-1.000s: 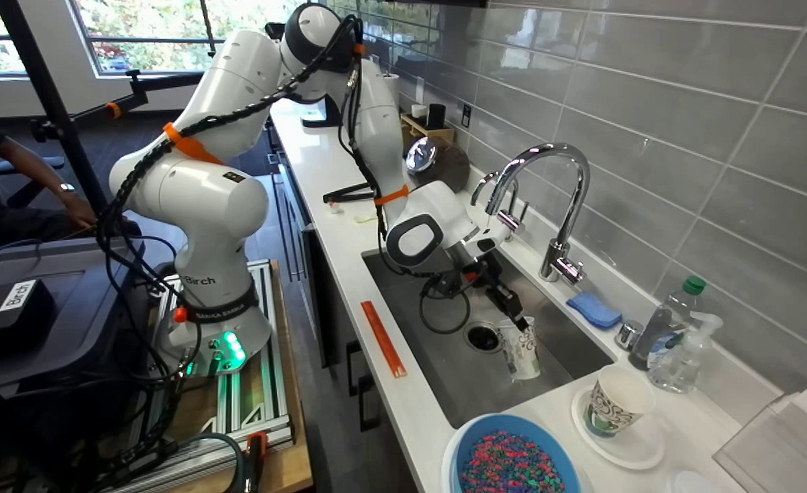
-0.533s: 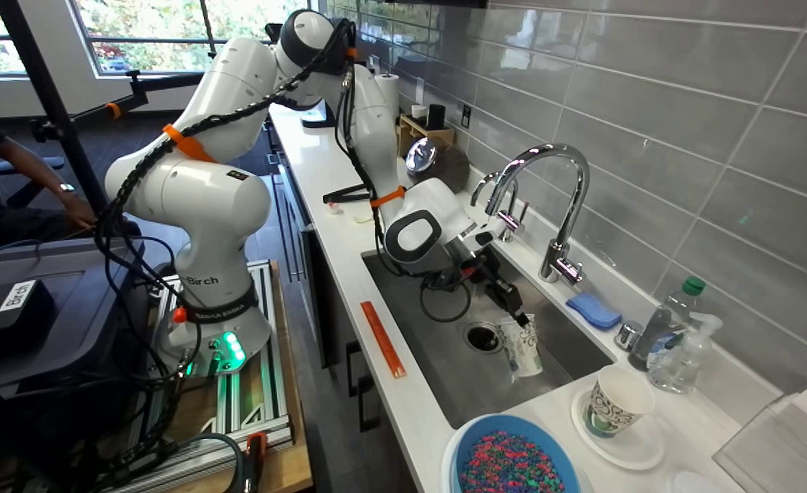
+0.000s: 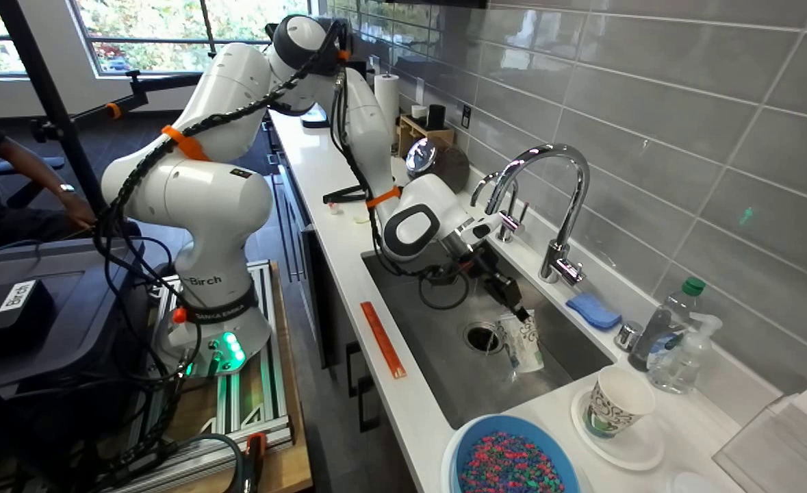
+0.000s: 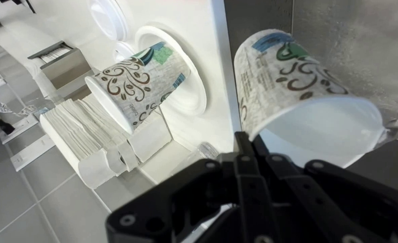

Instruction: Empty the cup that's in the sink

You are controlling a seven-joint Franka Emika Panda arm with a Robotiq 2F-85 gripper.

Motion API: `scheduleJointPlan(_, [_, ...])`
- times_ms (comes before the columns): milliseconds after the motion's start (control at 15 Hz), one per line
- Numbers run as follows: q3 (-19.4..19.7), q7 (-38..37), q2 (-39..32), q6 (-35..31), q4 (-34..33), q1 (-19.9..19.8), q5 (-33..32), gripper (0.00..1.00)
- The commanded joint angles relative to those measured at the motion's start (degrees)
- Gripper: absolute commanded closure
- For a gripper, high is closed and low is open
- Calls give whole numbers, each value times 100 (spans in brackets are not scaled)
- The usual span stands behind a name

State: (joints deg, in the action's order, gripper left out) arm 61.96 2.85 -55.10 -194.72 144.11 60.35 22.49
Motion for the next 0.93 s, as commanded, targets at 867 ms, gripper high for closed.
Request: scheduleJointPlan(867, [491,-370,-651,355,99,718,-90,99])
